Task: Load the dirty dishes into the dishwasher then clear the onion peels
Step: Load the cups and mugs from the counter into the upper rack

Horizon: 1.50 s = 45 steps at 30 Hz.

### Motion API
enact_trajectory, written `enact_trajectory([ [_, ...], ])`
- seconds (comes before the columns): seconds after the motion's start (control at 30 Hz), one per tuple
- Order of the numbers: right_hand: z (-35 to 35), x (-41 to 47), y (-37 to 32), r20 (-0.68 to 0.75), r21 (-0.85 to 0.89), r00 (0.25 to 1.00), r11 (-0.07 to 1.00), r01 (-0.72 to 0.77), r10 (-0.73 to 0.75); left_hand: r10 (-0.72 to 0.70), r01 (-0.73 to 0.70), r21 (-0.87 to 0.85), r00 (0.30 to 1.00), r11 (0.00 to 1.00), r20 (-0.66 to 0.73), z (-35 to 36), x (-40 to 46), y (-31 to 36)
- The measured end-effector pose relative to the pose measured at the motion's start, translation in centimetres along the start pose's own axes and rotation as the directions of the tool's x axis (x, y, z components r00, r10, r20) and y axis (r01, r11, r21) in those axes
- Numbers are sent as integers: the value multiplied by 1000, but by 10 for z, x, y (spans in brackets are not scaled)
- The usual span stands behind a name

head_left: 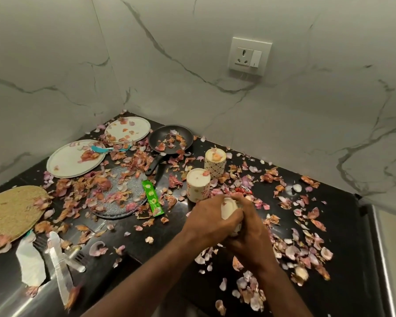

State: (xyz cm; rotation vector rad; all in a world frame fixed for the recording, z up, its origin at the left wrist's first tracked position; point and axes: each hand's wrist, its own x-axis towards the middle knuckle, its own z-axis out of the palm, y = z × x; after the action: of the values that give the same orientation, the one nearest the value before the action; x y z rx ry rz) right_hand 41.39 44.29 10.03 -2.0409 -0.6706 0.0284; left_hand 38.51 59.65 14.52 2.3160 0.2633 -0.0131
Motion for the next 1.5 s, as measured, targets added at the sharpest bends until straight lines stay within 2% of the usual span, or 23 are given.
enact_trajectory([
  [0.07,-11,-3,4,-110,51,992,997,-50,56,83,-58,-187,988,981,128,-8,9,7],
  [0.13,-23,-8,9,-198,159,971,982,-107,137,100,-67,-304,990,950,94,-18,24,6],
  [0.17,-29,-10,13,-230,189,957,973,-135,178,97,-95,-247,995,964,-3,-20,37,2],
  [0.23,-41,-16,18,-258,205,936,960,-189,240,109,-91,97,974,991,-196,-24,69,-15],
  [0.3,-49,-21,20,-269,205,926,955,-212,264,27,47,382,983,923,-184,-29,98,-32],
  [0.37,-54,-27,20,-283,236,918,948,-213,277,-138,162,428,987,889,-87,-34,117,-45],
  [0.47,-58,-33,20,-291,259,911,941,-219,292,-253,239,347,967,907,-5,-32,126,-58],
  [0.53,-60,-37,19,-288,269,908,936,-227,303,-263,270,250,963,930,-61,-29,123,-64],
  [0.6,-62,-41,18,-296,299,902,927,-225,315,-371,359,-99,913,928,-171,-31,115,-68],
  [0.63,-63,-43,18,-301,315,898,922,-224,321,-483,386,-431,865,815,-139,-33,110,-70],
  [0.67,-65,-45,17,-306,329,893,917,-227,331,-581,395,-771,813,499,40,-35,104,-69],
  [0.7,-66,-48,17,-308,342,888,911,-230,340,-557,385,-919,783,84,277,-35,97,-68],
  [0.73,-66,-50,16,-305,359,884,902,-238,354,-475,357,-905,770,-232,426,-34,89,-67],
  [0.77,-66,-52,15,-301,378,880,893,-243,367,-405,312,-852,776,-419,484,-31,82,-67],
  [0.8,-66,-53,14,-298,397,877,884,-246,378,-368,267,-816,790,-512,490,-29,75,-64],
  [0.87,-65,-54,11,-295,426,868,868,-255,399,-339,239,-798,810,-553,478,-23,65,-59],
  [1.0,-61,-58,6,-303,461,846,845,-272,438,-275,354,-831,825,-429,493,-16,49,-52],
  [1.07,-58,-61,4,-315,462,836,842,-279,450,-295,400,-886,839,-236,457,-14,43,-50],
  [1.13,-57,-66,2,-331,457,831,846,-274,447,-337,398,-915,873,71,353,-11,37,-46],
  [1.2,-56,-73,-1,-355,442,823,856,-269,442,-271,339,-869,930,361,250,-8,31,-38],
  [1.3,-55,-85,-4,-422,408,807,882,-237,412,-142,252,-715,967,652,212,3,27,-28],
  [1.43,-56,-105,-5,-483,367,775,898,-245,408,-4,88,-455,983,886,183,24,22,-25],
  [1.5,-58,-118,-8,-505,350,755,899,-263,418,118,-51,-327,975,944,188,34,18,-22],
])
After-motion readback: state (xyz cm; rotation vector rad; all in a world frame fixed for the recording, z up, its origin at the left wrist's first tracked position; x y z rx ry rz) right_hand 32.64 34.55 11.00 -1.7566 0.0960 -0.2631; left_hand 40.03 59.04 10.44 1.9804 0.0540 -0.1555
